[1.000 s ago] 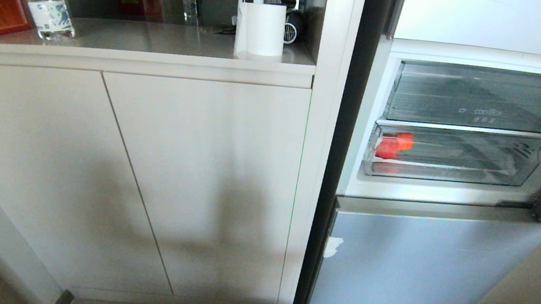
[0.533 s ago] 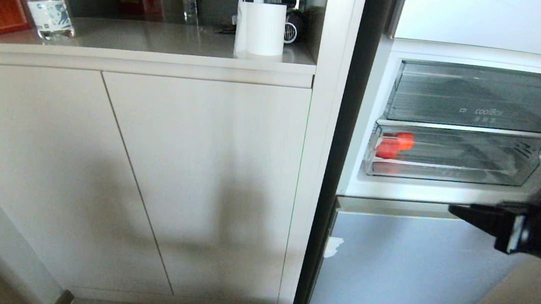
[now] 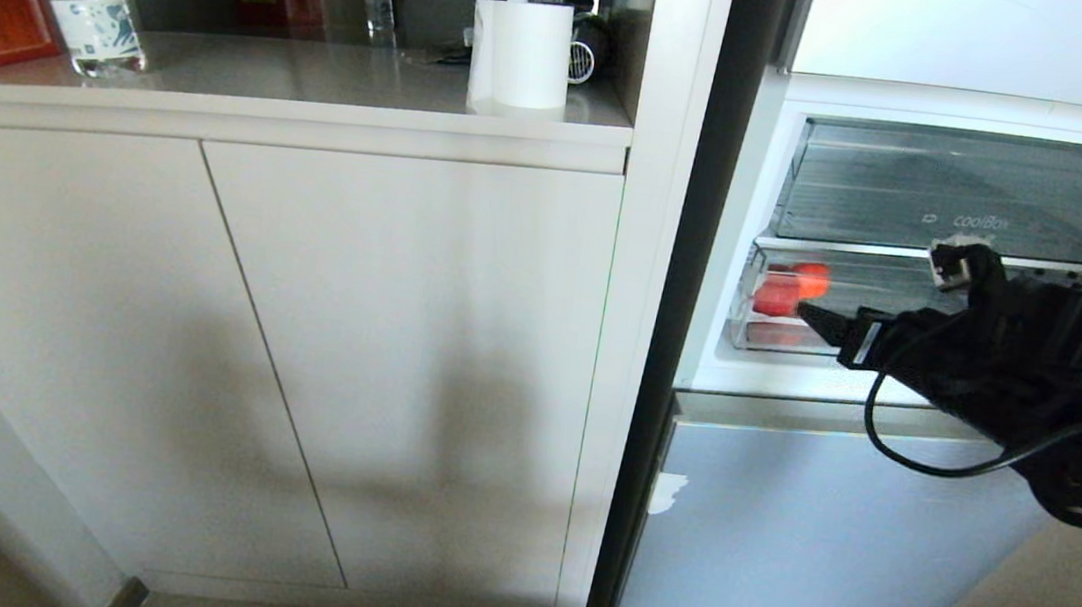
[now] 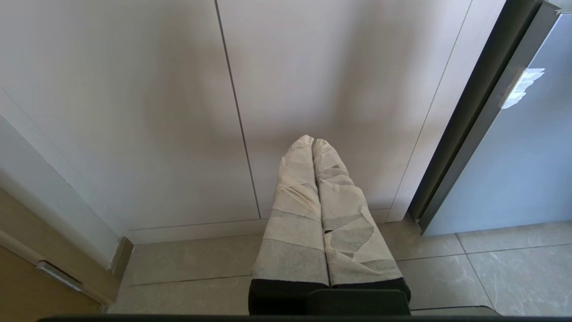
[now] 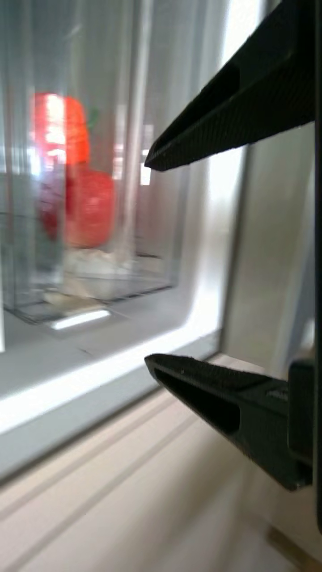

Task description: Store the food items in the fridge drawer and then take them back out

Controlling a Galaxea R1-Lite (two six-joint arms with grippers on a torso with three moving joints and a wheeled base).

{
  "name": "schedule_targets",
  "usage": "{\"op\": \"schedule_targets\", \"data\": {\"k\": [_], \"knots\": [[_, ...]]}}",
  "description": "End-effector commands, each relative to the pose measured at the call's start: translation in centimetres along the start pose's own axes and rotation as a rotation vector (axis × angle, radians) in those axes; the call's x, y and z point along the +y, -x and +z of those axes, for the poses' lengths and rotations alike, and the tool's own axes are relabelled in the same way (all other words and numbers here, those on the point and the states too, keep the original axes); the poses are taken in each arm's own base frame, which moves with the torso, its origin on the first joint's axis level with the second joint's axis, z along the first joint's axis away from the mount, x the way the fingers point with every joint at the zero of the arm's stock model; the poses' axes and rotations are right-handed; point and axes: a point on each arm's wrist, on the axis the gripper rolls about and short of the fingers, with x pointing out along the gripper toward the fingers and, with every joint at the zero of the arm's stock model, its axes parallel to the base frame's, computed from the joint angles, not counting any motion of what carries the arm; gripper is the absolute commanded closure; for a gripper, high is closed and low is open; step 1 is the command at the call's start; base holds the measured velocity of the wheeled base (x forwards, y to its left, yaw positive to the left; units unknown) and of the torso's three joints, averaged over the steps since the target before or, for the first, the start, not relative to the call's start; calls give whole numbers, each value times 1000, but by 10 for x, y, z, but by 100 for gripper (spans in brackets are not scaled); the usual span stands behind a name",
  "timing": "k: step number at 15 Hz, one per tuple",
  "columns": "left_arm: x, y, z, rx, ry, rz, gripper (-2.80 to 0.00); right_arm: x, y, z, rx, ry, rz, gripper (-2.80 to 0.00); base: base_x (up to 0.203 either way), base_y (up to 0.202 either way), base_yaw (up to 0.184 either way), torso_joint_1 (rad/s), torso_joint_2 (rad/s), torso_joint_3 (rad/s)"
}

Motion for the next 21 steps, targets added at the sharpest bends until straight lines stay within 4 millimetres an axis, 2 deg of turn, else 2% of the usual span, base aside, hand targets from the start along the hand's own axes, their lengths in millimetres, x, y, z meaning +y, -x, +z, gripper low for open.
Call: {"op": "schedule_targets", "data": {"k": [1,4,10,16,21], "knots": [[0,0,0,2,0,0,0,0,-17,-15,18,-6,10,-280,0,0,0,0,0,0],[0,0,0,0,0,0,0,2,-31,-21,12,-2,21,-280,0,0,0,0,0,0],[0,0,0,0,0,1,0,11,-51,-15,-39,8,-18,-280,0,0,0,0,0,0],[0,0,0,0,0,0,0,14,-62,-11,-78,12,-80,-280,0,0,0,0,0,0],[0,0,0,0,0,0,0,24,-72,-17,-74,11,-59,-280,0,0,0,0,0,0]]}}
